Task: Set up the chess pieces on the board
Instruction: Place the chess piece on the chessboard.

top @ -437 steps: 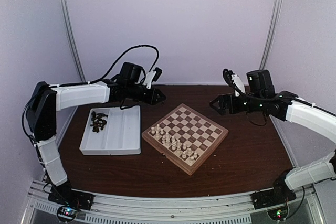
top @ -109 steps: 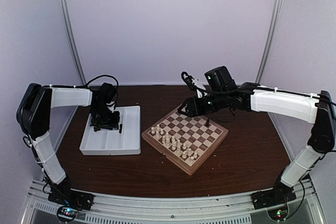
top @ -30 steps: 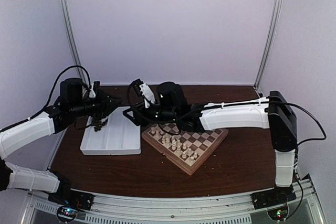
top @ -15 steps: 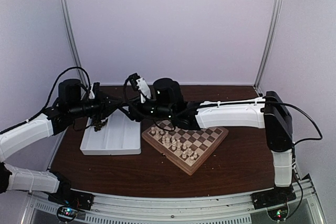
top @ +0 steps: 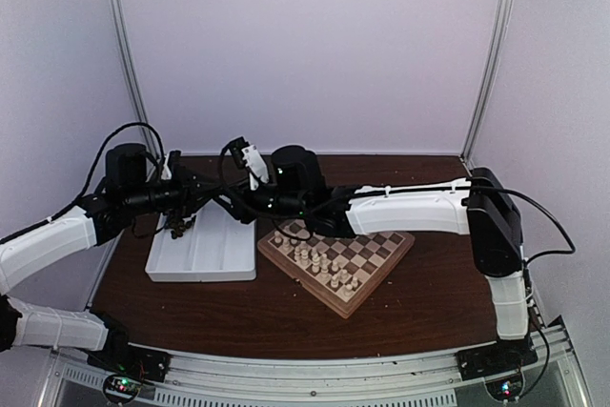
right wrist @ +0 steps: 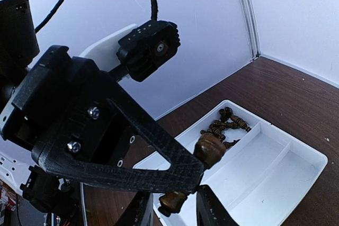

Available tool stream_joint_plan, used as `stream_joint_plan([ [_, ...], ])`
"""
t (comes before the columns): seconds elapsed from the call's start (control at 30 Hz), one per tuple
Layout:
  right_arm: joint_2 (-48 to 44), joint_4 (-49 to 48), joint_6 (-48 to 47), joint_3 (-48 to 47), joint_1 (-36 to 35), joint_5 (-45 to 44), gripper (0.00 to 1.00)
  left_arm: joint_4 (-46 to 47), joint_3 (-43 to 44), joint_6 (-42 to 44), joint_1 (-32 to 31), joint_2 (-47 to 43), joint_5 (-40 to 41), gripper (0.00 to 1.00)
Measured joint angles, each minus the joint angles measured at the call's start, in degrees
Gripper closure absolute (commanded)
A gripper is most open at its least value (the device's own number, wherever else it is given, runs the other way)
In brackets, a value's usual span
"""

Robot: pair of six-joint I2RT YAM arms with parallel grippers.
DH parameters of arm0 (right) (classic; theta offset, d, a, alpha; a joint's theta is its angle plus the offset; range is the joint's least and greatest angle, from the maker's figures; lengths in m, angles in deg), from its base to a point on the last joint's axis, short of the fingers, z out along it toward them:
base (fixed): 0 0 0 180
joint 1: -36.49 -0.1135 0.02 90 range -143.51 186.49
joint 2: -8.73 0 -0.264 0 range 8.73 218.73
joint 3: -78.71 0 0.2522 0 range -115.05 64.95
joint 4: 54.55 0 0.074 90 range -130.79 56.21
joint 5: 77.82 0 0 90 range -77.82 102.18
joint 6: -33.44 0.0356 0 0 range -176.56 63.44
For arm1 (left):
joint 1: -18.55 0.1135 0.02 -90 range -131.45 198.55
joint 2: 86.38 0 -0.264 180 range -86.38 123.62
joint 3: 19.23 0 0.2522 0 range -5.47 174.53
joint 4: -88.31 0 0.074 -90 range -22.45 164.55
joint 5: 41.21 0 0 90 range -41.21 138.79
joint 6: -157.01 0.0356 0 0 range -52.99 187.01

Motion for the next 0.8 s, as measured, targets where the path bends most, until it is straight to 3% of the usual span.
stream_joint_plan([
  [0.17,0.0,0.0,0.2,0.0,0.0,-0.1,0.73,0.0,0.0,0.0,0.1,0.0,-0.1,0.84],
  [0.4,0.0,0.1,0.4,0.0,0.0,-0.5,0.88,0.6,-0.7,0.0,0.1,0.0,-0.1,0.82],
  [0.53,0.0,0.4,0.4,0.3,0.0,-0.7,0.90,1.5,-1.6,0.0,0.2,0.0,-0.2,0.81],
  [0.8,0.0,0.2,0.5,0.6,0.0,-0.6,0.90,0.9,-2.5,1.1,2.4,-0.1,-1.8,0.55],
])
